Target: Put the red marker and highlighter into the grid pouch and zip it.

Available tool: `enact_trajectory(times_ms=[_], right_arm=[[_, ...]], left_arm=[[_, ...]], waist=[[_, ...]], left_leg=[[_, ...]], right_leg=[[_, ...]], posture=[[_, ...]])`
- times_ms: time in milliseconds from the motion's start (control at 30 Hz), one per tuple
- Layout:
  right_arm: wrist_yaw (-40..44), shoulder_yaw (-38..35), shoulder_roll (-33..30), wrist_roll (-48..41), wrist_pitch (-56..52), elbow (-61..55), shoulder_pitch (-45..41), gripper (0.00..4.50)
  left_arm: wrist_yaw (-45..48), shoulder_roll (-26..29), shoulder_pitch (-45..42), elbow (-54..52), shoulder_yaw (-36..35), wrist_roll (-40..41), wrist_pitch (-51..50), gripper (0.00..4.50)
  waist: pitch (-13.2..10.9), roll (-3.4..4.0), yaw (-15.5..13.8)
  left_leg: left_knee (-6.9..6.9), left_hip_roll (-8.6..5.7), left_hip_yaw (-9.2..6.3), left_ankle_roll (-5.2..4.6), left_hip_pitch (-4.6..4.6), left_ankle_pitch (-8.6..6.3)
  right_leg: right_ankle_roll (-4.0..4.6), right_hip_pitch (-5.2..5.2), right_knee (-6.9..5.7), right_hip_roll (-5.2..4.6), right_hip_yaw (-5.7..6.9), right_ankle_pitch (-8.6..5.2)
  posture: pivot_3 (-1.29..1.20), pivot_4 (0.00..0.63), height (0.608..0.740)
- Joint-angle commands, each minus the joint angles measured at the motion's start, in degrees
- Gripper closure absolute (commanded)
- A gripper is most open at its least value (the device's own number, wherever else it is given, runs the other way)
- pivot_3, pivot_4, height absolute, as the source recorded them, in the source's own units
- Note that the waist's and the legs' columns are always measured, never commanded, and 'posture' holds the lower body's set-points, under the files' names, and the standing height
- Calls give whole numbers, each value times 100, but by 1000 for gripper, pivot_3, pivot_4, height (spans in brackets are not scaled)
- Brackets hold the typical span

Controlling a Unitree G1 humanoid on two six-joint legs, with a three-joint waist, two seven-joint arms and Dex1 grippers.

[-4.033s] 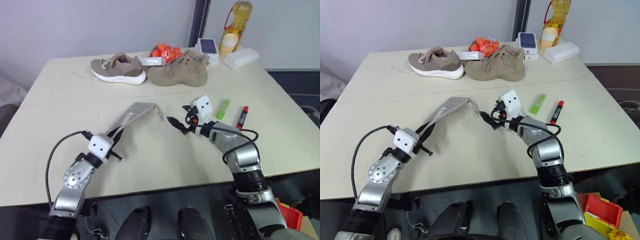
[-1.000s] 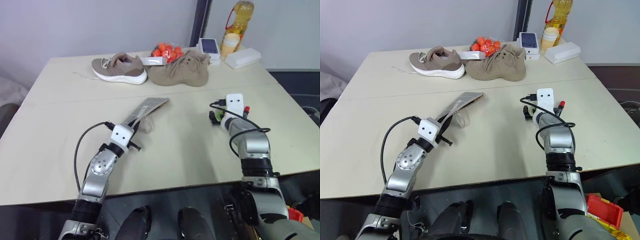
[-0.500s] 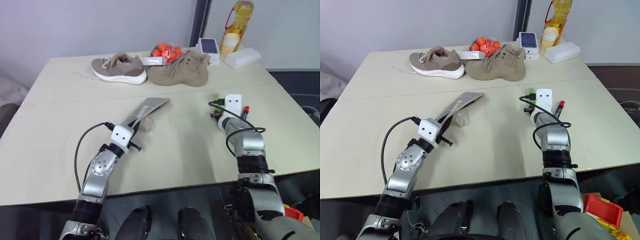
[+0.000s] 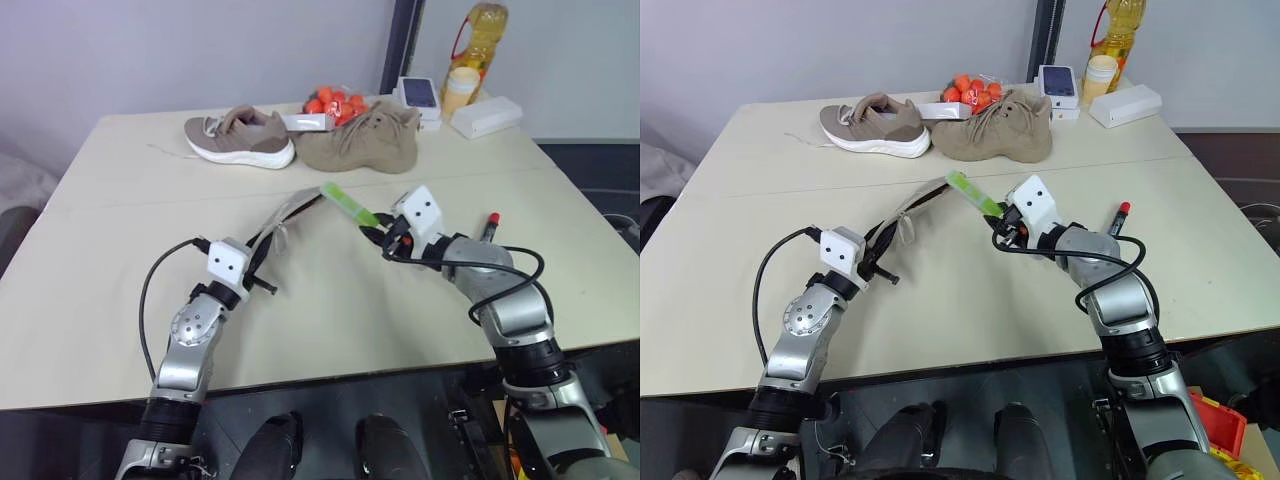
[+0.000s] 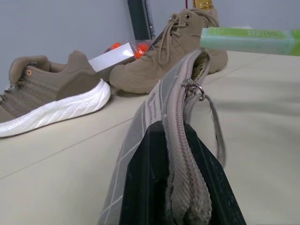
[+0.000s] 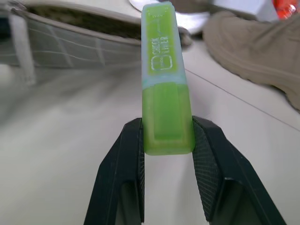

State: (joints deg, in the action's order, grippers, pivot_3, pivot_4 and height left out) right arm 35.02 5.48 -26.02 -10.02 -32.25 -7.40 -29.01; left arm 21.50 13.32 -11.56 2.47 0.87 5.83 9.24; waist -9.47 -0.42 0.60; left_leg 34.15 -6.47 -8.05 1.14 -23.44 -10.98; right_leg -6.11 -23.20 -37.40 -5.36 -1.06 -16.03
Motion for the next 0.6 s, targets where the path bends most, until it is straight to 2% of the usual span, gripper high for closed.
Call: enact_trajectory(times_ms=[33,400,600], right_arm=[[57,35,-44,-24,-51,-265,-44,3652],[156,156,-67,28,-174,-286,-19,3652],[551,499,-502,169,-276,-577,-28,3652]], left_arm=[[27,-12,-90,-238,-57,110,23,4500],[56,-25,-79,-309,20,80,19,4500],[413,258,7,-363,330,-266,295,4500]], waist=[[0,0,-1],[0,0,0],[-1,-1,-2]], left_leg=[[0,0,0,0,0,0],[0,0,0,0,0,0],[-1,0,1,0,-1,0]], right_leg=[[0,0,1,-1,0,0],[0,0,1,-2,0,0],[0,0,3,-2,1,0]], posture=[[0,150,740],[0,150,740],[0,150,740]])
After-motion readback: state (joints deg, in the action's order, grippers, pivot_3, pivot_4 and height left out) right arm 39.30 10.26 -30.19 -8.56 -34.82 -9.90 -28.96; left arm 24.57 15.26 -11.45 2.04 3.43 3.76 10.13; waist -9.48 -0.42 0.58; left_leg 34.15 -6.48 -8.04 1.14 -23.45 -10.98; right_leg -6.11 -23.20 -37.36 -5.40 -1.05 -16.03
